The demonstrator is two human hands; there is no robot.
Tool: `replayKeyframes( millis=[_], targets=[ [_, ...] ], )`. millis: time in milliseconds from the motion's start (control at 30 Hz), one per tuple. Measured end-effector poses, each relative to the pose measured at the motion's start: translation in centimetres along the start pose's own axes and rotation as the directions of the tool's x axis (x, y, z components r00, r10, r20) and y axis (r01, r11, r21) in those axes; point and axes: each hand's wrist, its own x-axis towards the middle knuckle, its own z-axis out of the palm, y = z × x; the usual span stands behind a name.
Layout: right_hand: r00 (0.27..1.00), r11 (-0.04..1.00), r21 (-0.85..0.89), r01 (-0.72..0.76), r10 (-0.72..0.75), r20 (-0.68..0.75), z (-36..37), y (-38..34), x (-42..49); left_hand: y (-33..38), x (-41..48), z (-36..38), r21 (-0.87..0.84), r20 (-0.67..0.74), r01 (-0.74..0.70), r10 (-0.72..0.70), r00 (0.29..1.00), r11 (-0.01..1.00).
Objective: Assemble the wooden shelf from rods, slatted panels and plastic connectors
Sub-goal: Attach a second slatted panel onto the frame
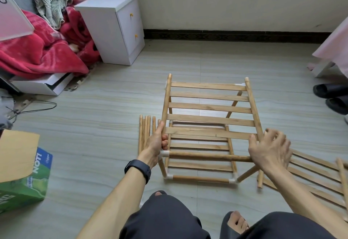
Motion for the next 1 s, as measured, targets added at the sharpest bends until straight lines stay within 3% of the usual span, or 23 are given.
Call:
replayKeyframes(
  millis=[100, 167, 233, 300, 367, 567, 700, 800, 1000],
  targets=[
    [0.910, 0.920, -0.047, 0.389, -0.392, -0.134, -0.2, -2.8, -1.5, -0.6, -0.4, 1.4, -0.097, 0.059, 0.079, -0.073, 0.996, 0.992],
    [0.852, 0.853, 0.043, 0.519, -0.521, 0.046, -0.4, -5.9, -3.1, -1.7, -0.8, 2.6, -0.112, 0.107, 0.126, -0.114, 0.988, 0.986],
    [0.780, 0.830, 0.142, 0.539, -0.556, 0.287, -0.3, -8.8, -4.8, -2.5, -1.2, 3.6, -0.043, 0.147, 0.143, -0.136, 0.980, 0.989],
    [0.660, 0.724, 0.064, 0.686, -0.658, 0.363, 0.6, -10.5, -6.4, -2.6, -1.0, 3.7, -0.032, 0.186, 0.167, -0.158, 0.970, 0.986],
    [0.592, 0.636, 0.005, 0.772, -0.721, 0.361, 1.4, -11.5, -7.5, -2.5, -0.8, 3.1, -0.082, 0.235, 0.181, -0.157, 0.959, 0.980],
    [0.620, 0.653, -0.016, 0.757, -0.710, 0.334, 2.7, -12.7, -7.3, -3.4, -1.7, 0.9, -0.367, 0.450, 0.313, -0.128, 0.884, 0.876],
    [0.621, 0.644, -0.033, 0.764, -0.721, 0.306, 3.1, -12.9, -8.0, -3.8, -1.6, 0.2, -0.333, 0.493, 0.331, -0.136, 0.859, 0.883],
    [0.594, 0.611, -0.042, 0.790, -0.748, 0.296, 3.4, -13.5, -8.5, -3.5, -1.3, 1.5, -0.265, 0.436, 0.290, -0.154, 0.887, 0.920],
    [0.686, 0.676, -0.137, 0.724, -0.687, 0.239, 3.8, -13.0, -8.5, -3.6, -0.8, 1.9, -0.248, 0.403, 0.263, -0.148, 0.903, 0.932]
  ],
)
